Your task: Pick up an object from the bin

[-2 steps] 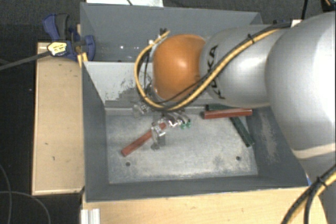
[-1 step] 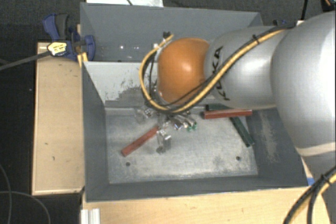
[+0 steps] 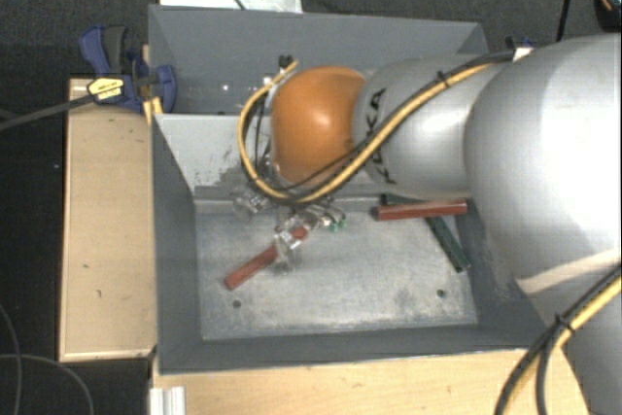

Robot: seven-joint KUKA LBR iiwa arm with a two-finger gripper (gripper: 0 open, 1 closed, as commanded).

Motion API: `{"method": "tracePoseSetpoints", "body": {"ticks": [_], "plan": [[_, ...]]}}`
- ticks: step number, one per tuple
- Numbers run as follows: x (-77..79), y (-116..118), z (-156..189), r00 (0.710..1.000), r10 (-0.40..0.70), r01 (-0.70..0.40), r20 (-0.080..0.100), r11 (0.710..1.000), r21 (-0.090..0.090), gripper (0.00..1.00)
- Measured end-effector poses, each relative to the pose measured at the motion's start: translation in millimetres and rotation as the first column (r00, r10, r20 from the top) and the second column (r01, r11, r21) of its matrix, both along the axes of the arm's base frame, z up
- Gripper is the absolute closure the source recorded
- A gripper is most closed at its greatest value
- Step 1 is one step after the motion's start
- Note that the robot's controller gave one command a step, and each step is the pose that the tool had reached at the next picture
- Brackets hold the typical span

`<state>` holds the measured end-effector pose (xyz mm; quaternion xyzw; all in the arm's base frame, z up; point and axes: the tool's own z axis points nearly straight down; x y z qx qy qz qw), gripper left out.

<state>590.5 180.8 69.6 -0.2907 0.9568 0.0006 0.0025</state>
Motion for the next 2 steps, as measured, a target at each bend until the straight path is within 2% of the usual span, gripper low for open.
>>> {"method": "tracePoseSetpoints", "body": {"ticks": [1,2], "plan": [[1.2,0.4,0.9,1.000,-0.007,0.007,0.002,1.000,0.002,0.00],[1.0,0.3,0.7,1.000,-0.011,0.011,0.001,1.000,0.001,1.00]]}}
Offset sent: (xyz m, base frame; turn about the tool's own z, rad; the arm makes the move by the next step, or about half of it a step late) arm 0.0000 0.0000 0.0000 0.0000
